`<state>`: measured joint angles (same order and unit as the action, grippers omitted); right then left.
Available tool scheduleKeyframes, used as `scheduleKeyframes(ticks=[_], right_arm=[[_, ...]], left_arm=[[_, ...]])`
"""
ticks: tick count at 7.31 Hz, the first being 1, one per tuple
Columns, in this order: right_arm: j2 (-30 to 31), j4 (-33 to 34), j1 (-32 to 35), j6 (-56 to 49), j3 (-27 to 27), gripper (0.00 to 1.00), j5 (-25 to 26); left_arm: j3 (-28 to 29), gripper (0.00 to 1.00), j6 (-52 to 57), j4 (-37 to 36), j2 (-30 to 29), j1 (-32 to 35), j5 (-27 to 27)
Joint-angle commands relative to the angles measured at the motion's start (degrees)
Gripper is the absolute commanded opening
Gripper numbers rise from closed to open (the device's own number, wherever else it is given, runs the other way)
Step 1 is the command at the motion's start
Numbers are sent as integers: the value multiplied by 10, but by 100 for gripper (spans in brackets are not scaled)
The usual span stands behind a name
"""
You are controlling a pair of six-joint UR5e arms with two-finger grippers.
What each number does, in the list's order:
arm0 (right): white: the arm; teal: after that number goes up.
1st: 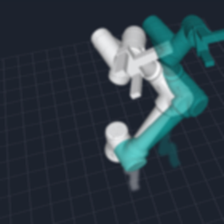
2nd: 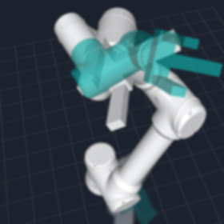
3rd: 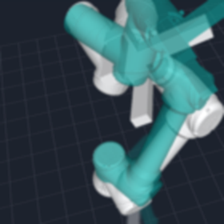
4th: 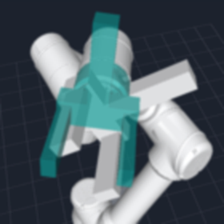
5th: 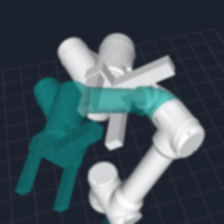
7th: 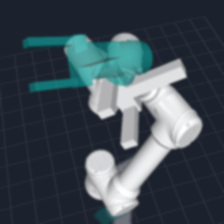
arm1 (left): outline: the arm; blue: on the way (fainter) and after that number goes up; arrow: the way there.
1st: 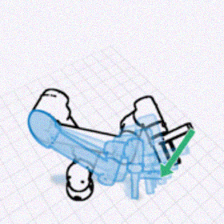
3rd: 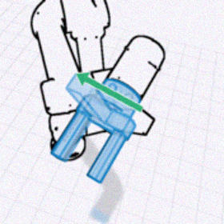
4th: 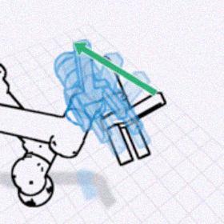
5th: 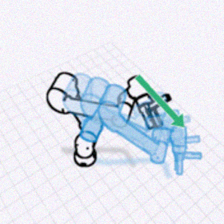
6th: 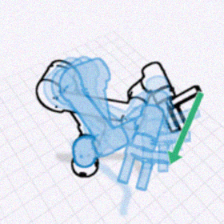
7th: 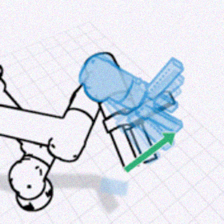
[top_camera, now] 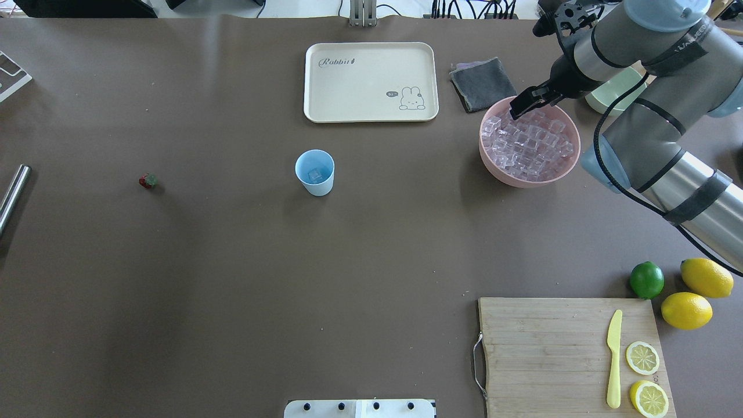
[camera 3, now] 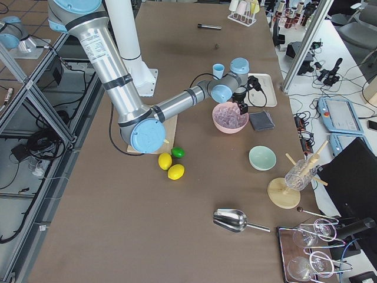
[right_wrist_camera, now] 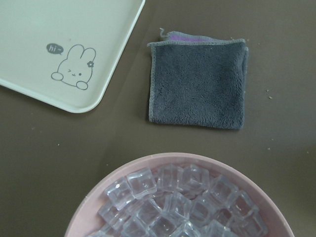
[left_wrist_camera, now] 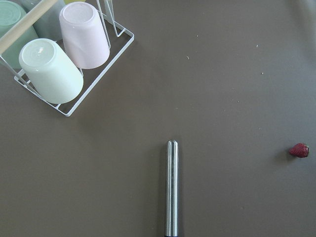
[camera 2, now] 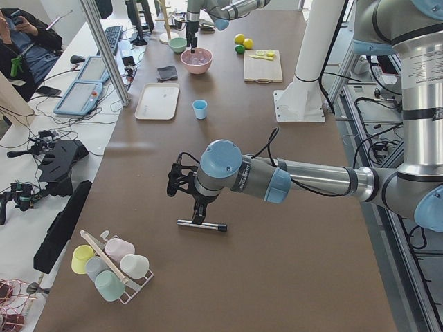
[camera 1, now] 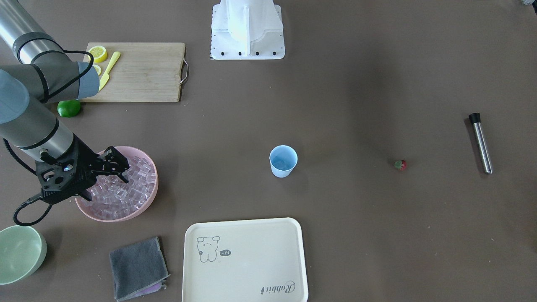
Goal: Mash ice and strawberries in cup
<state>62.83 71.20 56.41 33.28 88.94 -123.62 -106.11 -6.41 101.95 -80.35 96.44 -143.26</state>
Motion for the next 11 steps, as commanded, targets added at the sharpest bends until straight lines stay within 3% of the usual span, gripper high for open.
scheduleKeyframes(ticks=[1, 3, 5, 7, 9, 11], right_arm=[[36, 0, 2, 151, 37, 98, 7], [30, 1, -36, 353, 55, 95, 76], [23, 5, -95, 458, 64, 95, 161], [21, 46, -109, 477, 83, 92, 166], [27, 67, -131, 483, 82, 74, 177], [18, 136, -130, 429, 84, 67, 181]], left_arm=[[-1, 99, 1, 1, 0, 0, -2], [0, 99, 1, 1, -1, 0, -14], [0, 99, 1, 2, -2, -1, -17], [0, 99, 1, 9, -1, -1, -17], [1, 99, 2, 10, -1, -1, -17], [2, 99, 2, 10, 0, -1, -17]])
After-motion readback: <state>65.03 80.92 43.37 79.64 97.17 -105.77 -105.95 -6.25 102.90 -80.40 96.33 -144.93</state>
